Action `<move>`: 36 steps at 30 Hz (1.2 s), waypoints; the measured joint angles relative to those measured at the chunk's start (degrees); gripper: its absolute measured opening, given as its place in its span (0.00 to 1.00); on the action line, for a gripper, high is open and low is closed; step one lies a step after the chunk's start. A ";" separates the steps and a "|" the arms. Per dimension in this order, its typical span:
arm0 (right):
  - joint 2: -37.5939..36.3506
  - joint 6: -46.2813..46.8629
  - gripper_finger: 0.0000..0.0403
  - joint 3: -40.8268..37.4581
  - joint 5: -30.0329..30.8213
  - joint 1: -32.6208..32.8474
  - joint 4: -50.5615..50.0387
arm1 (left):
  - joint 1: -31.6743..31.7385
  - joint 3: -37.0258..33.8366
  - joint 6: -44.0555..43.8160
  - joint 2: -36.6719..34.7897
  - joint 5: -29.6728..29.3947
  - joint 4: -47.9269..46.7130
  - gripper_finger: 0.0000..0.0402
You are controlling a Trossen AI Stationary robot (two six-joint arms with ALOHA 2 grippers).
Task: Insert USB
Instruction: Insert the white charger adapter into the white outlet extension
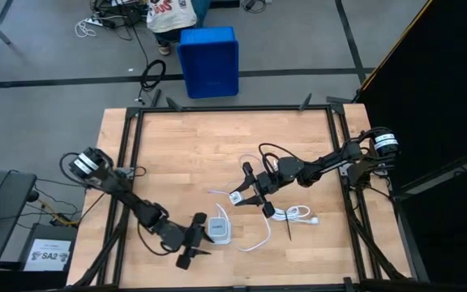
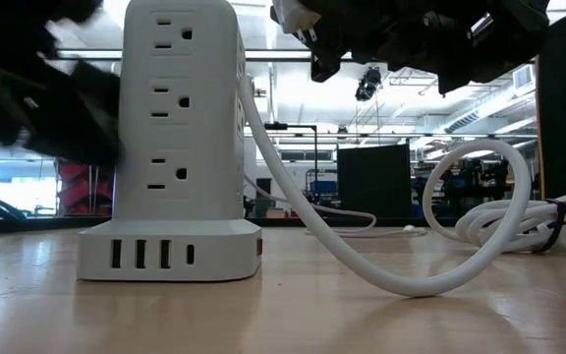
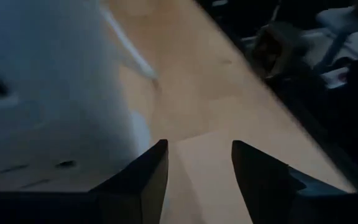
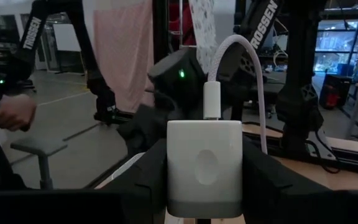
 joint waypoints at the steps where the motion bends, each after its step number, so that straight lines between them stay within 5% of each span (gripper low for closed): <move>1: 0.00 0.00 0.28 0.00 0.02 0.00 0.00 | 0.66 0.01 -0.03 0.72 0.30 0.51 0.40; 8: 0.00 0.02 0.28 0.00 0.56 -0.02 -0.39 | 4.76 0.13 0.21 4.06 0.13 2.08 0.41; 15: 0.00 -0.29 0.28 -0.02 3.23 -0.02 -0.55 | 9.07 -0.02 2.42 4.20 -8.62 2.77 0.41; 26: 0.04 -0.87 0.28 -0.04 4.48 -0.02 -1.79 | 11.93 -0.04 4.36 4.07 -9.40 0.62 0.41; 36: 0.04 -0.87 0.28 -0.04 4.48 0.13 -1.77 | 12.37 -0.02 2.13 3.18 -27.24 -5.41 0.41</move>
